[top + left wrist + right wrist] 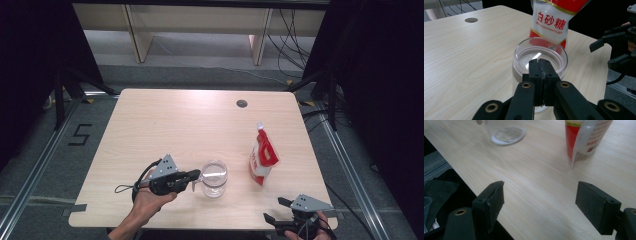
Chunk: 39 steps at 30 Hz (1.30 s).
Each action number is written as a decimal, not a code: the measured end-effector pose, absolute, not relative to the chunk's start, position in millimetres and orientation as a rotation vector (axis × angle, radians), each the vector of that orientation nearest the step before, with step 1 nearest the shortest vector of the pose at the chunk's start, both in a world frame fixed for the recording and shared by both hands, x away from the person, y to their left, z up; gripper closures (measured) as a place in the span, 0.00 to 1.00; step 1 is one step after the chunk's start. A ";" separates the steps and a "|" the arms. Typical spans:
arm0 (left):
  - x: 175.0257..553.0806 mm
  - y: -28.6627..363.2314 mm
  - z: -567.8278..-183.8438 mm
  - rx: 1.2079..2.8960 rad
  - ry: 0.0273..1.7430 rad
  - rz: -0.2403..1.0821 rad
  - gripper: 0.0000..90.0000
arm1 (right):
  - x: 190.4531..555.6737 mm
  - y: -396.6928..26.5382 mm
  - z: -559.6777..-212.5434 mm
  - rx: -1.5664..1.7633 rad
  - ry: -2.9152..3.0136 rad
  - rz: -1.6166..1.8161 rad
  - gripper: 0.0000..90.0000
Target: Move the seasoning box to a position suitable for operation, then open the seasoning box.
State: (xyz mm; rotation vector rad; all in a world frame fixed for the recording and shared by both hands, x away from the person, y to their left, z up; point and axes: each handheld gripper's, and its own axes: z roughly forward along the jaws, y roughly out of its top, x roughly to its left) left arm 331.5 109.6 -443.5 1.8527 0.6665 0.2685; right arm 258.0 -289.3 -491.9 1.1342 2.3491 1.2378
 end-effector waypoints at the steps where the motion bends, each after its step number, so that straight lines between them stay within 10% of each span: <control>1: 331.7 109.5 -444.3 1.844 0.666 0.265 0.99 | 259.2 -290.2 -491.9 1.102 2.345 1.233 0.26; 30: 331.6 108.0 -450.2 1.864 0.671 0.298 0.99 | 258.8 -275.6 -486.9 1.033 2.361 1.280 0.41; 39: 328.4 108.3 -450.8 1.855 0.679 0.306 0.98 | 263.1 -254.1 -477.4 0.904 2.345 1.364 0.70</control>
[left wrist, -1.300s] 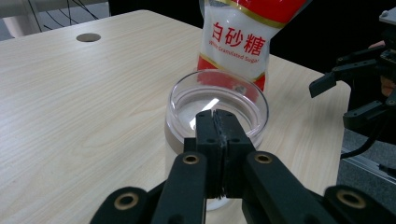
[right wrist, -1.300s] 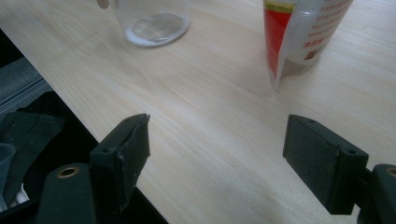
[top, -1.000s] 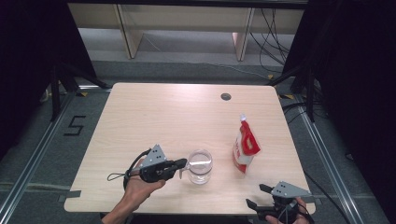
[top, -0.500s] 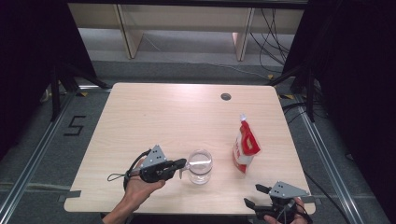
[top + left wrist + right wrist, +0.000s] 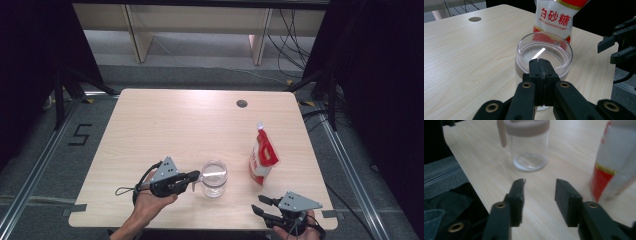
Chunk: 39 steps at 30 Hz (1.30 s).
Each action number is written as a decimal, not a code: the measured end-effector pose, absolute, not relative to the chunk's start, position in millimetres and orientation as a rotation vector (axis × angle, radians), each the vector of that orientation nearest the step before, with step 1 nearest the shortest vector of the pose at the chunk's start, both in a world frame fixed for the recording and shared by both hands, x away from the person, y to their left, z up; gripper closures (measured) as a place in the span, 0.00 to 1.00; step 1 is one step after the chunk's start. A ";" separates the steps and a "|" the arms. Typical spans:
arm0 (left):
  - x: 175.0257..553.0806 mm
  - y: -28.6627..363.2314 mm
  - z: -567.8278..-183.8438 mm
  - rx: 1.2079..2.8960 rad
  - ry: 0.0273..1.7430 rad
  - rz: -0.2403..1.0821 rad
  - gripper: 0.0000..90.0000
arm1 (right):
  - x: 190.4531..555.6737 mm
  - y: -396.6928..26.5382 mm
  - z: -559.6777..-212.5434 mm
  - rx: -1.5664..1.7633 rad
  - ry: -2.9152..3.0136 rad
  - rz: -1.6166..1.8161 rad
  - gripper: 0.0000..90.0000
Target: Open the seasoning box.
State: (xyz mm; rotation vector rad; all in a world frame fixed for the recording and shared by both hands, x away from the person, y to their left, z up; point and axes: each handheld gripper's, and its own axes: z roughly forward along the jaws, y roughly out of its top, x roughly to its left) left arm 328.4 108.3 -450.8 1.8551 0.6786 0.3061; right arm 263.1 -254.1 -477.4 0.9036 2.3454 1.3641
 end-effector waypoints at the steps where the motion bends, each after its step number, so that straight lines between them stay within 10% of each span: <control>1: 328.5 108.6 -450.9 1.855 0.673 0.311 0.98 | 263.5 -250.6 -475.9 0.881 2.319 1.375 0.72; 39: 327.1 112.3 -453.6 1.843 0.682 0.300 0.99 | 317.5 -181.9 -464.8 0.737 2.284 1.429 0.97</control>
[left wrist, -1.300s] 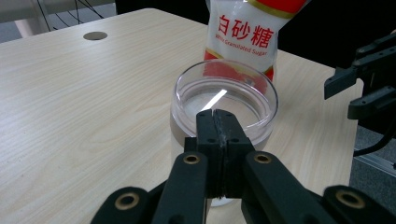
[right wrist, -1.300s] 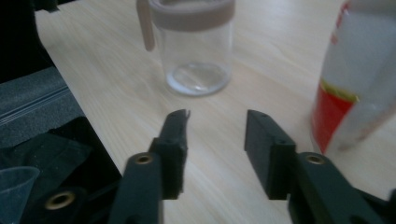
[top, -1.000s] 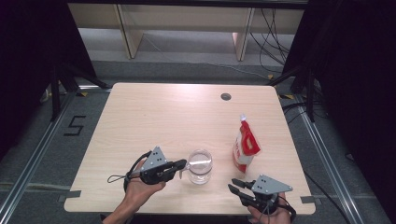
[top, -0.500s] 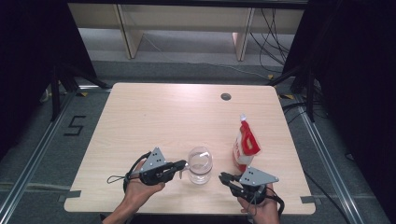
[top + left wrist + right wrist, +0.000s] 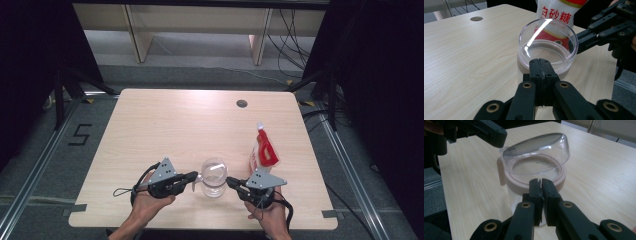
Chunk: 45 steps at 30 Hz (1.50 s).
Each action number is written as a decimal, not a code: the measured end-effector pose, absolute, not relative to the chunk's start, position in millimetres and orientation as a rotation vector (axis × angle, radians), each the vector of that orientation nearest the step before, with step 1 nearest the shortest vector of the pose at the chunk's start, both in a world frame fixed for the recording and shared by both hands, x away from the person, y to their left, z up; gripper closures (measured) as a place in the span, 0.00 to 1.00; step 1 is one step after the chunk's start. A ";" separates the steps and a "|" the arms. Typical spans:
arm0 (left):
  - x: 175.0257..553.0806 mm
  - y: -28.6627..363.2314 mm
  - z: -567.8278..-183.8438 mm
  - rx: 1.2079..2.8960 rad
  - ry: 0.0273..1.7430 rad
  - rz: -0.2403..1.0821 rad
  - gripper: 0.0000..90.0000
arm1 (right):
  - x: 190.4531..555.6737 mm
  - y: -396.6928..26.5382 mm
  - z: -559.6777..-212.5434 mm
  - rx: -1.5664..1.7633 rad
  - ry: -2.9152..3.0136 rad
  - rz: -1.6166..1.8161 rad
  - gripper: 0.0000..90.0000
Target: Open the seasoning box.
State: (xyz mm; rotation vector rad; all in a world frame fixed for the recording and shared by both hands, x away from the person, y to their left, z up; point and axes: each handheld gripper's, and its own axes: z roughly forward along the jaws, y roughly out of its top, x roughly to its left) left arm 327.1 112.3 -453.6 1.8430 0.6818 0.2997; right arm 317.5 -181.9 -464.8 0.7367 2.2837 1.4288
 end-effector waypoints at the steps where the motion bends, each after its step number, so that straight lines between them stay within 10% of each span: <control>1: 327.0 112.4 -453.5 1.845 0.678 0.302 0.99 | 318.6 -181.8 -464.3 0.726 2.285 1.429 0.97; 6: 327.3 114.1 -453.0 1.854 0.670 0.296 0.96 | 318.7 -177.3 -462.9 0.749 2.287 1.430 0.97; 13: 326.0 118.5 -452.8 1.831 0.720 0.250 0.57 | 321.3 -176.8 -459.4 0.695 2.272 1.430 0.97; 22: 318.2 132.2 -456.9 1.879 0.726 0.273 0.37 | 319.7 -171.8 -449.8 0.662 2.249 1.454 0.97; 45: 308.3 173.0 -490.8 1.932 0.817 0.313 0.24 | 315.3 -144.4 -438.0 0.576 2.227 1.550 0.96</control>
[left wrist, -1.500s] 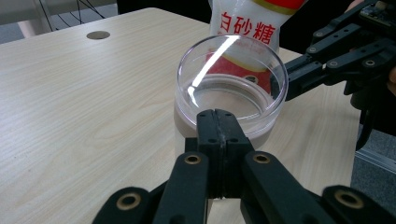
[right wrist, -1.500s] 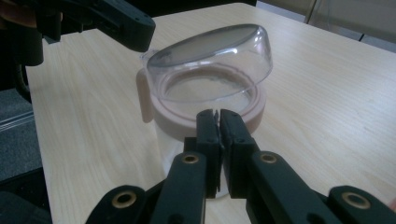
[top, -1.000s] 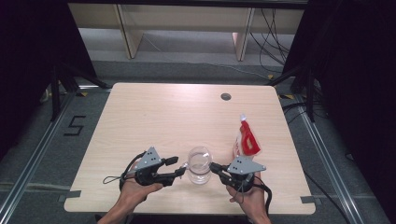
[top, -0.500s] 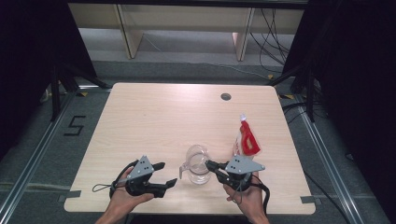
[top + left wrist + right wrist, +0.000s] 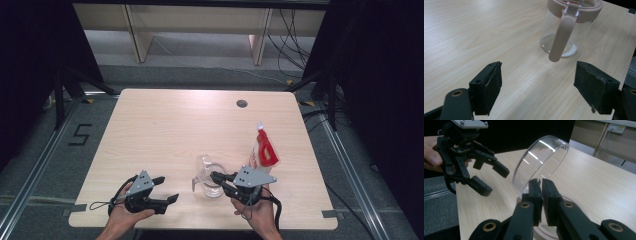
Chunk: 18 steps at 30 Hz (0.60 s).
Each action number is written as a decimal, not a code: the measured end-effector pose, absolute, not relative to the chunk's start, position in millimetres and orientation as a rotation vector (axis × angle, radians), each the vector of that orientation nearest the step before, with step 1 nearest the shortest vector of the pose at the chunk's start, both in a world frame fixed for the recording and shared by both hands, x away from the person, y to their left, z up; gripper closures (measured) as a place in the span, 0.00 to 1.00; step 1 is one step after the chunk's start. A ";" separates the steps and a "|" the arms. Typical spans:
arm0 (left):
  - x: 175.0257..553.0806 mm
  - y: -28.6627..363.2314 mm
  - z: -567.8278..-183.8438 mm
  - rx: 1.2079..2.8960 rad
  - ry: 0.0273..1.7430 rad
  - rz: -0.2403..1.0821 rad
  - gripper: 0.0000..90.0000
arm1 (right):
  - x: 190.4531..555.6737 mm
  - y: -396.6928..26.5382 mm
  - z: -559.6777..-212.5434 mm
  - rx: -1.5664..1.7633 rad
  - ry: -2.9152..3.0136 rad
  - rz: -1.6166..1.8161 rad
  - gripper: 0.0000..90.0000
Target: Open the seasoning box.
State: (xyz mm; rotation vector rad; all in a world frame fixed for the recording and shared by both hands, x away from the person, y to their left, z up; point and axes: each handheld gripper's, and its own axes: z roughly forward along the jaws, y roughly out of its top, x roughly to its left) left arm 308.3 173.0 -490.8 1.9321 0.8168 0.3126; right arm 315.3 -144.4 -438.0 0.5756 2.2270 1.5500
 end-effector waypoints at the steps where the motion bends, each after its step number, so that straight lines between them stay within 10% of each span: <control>1: 308.3 173.0 -490.8 1.932 0.817 0.313 0.24 | 315.3 -144.4 -438.0 0.576 2.227 1.550 0.96; 18: 308.0 176.5 -497.6 1.961 0.807 0.330 0.24 | 313.1 -128.1 -437.6 0.528 2.253 1.586 0.93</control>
